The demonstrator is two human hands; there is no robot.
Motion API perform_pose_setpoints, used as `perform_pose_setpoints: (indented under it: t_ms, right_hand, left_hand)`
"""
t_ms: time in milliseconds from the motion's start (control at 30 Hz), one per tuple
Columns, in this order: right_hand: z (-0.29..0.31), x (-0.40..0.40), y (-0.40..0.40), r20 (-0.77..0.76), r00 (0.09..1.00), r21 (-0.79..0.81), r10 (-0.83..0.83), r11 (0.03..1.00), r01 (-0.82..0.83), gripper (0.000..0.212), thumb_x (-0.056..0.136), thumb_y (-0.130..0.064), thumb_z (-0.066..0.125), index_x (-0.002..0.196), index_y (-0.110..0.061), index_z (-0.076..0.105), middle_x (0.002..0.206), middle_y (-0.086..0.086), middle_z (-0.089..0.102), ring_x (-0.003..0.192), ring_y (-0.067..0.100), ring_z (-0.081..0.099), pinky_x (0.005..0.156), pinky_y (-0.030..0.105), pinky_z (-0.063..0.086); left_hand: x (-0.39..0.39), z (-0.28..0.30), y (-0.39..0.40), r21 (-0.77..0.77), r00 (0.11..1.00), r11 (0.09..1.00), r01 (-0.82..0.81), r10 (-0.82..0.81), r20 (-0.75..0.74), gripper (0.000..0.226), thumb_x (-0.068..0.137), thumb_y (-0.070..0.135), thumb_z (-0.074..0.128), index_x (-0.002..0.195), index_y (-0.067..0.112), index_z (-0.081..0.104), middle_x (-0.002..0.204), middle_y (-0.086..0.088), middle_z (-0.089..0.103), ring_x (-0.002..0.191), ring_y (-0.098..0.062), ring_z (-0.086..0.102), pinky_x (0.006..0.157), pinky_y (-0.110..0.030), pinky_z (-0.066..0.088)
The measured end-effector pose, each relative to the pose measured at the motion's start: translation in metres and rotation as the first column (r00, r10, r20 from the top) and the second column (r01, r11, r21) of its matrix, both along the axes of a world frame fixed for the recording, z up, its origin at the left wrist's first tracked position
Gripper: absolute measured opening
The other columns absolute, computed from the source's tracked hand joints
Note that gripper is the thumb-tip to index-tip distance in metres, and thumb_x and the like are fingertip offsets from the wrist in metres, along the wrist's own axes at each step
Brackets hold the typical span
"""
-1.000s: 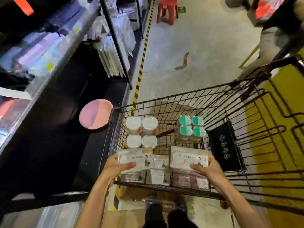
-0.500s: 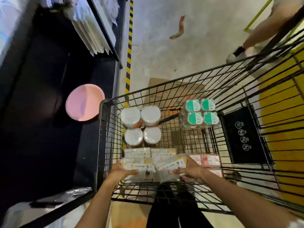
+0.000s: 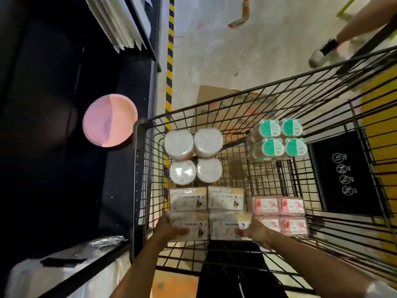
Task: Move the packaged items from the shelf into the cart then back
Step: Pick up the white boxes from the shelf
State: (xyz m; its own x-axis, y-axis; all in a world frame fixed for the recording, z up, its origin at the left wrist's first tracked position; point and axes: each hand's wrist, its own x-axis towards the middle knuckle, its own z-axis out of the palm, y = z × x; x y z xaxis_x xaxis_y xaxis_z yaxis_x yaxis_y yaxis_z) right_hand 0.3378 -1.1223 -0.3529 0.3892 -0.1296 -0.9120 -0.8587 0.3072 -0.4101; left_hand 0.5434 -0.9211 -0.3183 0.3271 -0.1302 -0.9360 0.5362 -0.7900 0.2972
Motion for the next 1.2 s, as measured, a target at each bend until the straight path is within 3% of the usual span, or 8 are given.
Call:
perform_pose_setpoints:
  t_ms: [100,200,300,467,700,967,1133,1200]
  right_hand:
    - [0.006,0.007,0.006,-0.098,0.978,-0.126,0.185,0.972,-0.196,0.025,0.087,-0.024,0.069,0.099,-0.020,0.048,0.090,-0.009,0.056,0.082,0.008,0.056,0.063,0.012,0.042]
    - [0.004,0.011,0.011,-0.155,0.951,-0.216,0.268,0.930,-0.297,0.029,0.089,-0.033,0.065,0.072,-0.023,0.044,0.067,-0.011,0.045,0.057,0.001,0.043,0.045,0.011,0.031]
    - [0.001,0.015,0.015,-0.238,0.911,-0.282,0.338,0.873,-0.398,0.037,0.091,-0.036,0.062,0.065,-0.019,0.042,0.065,-0.007,0.046,0.061,0.009,0.051,0.050,0.017,0.038]
    - [-0.002,0.012,0.013,-0.285,0.916,-0.336,0.281,0.866,-0.370,0.037,0.087,-0.034,0.067,0.064,-0.019,0.042,0.068,-0.003,0.051,0.059,0.006,0.046,0.058,0.024,0.039]
    - [-0.003,0.007,0.014,-0.274,0.936,-0.332,0.224,0.891,-0.310,0.037,0.088,-0.029,0.066,0.064,-0.018,0.040,0.070,-0.003,0.051,0.074,0.015,0.051,0.055,0.021,0.035]
    - [0.010,0.014,0.011,-0.303,0.910,-0.337,0.284,0.861,-0.381,0.036,0.090,-0.024,0.064,0.067,-0.020,0.037,0.122,0.015,0.058,0.098,0.023,0.059,0.070,0.021,0.036]
    - [0.012,0.010,0.008,-0.321,0.863,-0.318,0.390,0.814,-0.486,0.012,0.086,-0.023,0.062,0.090,-0.012,0.062,0.116,0.009,0.065,0.097,0.022,0.062,0.052,0.017,0.034]
    - [0.026,0.014,0.007,-0.289,0.884,-0.348,0.368,0.819,-0.455,0.014,0.085,-0.021,0.061,0.095,-0.011,0.065,0.110,0.008,0.067,0.099,0.024,0.063,0.068,0.023,0.048]
  left_hand:
    - [-0.002,-0.008,0.002,0.035,1.000,0.999,0.006,-0.007,0.028,0.061,0.064,-0.009,0.079,0.117,0.001,0.051,0.113,-0.015,0.064,0.099,-0.028,0.064,0.066,-0.033,0.058]
    - [-0.006,-0.011,0.002,0.064,0.997,0.997,0.031,-0.035,0.066,0.044,0.072,-0.006,0.075,0.111,0.004,0.056,0.106,-0.013,0.066,0.096,-0.029,0.065,0.078,-0.038,0.056]
    - [-0.006,-0.015,0.004,0.081,0.994,0.995,0.061,-0.068,0.088,0.036,0.075,-0.002,0.074,0.108,0.004,0.060,0.104,-0.013,0.068,0.093,-0.028,0.066,0.079,-0.039,0.057]
    - [-0.004,-0.020,0.006,0.068,0.988,0.997,0.038,-0.048,0.144,0.036,0.077,0.001,0.074,0.110,0.004,0.059,0.102,-0.009,0.067,0.085,-0.021,0.065,0.060,-0.026,0.052]
    - [-0.007,-0.028,0.005,0.132,0.980,0.982,0.139,-0.155,0.124,0.036,0.080,0.013,0.074,0.112,0.007,0.059,0.109,-0.010,0.067,0.098,-0.026,0.065,0.086,-0.042,0.055]
    - [-0.009,-0.021,-0.002,0.205,0.947,0.946,0.251,-0.284,0.150,0.040,0.079,0.011,0.074,0.115,0.006,0.057,0.114,-0.010,0.065,0.103,-0.027,0.063,0.086,-0.039,0.054]
    - [-0.007,-0.002,-0.006,0.257,0.889,0.902,0.348,-0.405,0.216,0.029,0.087,0.012,0.064,0.115,0.005,0.057,0.113,-0.012,0.065,0.098,-0.025,0.064,0.072,-0.027,0.053]
    - [-0.006,0.018,-0.011,0.280,0.861,0.897,0.342,-0.418,0.288,0.029,0.089,0.015,0.061,0.113,0.002,0.052,0.113,-0.012,0.063,0.093,-0.024,0.063,0.067,-0.027,0.053]
